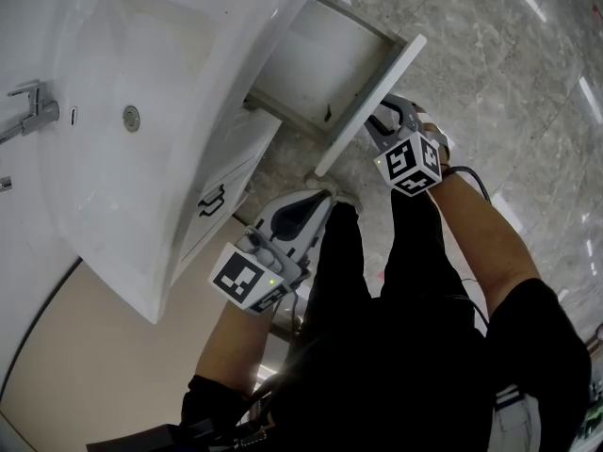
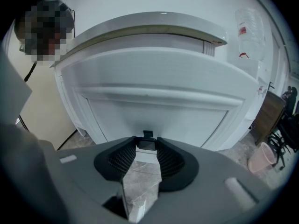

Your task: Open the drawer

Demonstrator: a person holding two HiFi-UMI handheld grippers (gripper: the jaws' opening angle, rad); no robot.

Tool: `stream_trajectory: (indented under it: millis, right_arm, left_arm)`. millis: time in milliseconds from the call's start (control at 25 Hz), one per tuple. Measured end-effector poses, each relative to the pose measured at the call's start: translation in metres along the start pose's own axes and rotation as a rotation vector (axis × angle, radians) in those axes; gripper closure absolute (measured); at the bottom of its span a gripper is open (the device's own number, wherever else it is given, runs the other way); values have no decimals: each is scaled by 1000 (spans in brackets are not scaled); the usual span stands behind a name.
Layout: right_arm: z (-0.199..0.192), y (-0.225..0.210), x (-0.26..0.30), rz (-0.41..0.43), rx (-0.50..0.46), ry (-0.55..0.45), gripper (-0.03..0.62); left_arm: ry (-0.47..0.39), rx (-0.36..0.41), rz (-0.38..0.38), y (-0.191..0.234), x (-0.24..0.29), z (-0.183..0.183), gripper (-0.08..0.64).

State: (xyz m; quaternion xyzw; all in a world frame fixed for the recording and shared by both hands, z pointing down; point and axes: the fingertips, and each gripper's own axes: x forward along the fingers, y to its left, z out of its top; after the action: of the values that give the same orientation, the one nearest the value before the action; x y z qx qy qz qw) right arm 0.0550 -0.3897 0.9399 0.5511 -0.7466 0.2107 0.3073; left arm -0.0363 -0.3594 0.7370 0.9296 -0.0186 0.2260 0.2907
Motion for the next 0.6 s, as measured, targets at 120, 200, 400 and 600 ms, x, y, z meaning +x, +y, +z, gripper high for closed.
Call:
stream_trajectory:
  millis: [120, 200, 400, 600]
  right_arm:
    - [-4, 1, -4, -2, 5, 1, 454]
    - [-8, 1, -8, -3, 6, 5, 455]
    - [-15, 1, -16, -11, 12, 12, 454]
    - [-15, 1, -15, -16, 15, 8, 456]
  left_arm:
    - [1, -6, -2, -1, 2, 1, 566]
    - [1, -8, -5, -2, 3, 1, 566]
    - [2, -7, -18, -4, 5, 3, 566]
    - [-2, -7, -16, -1, 3, 6, 566]
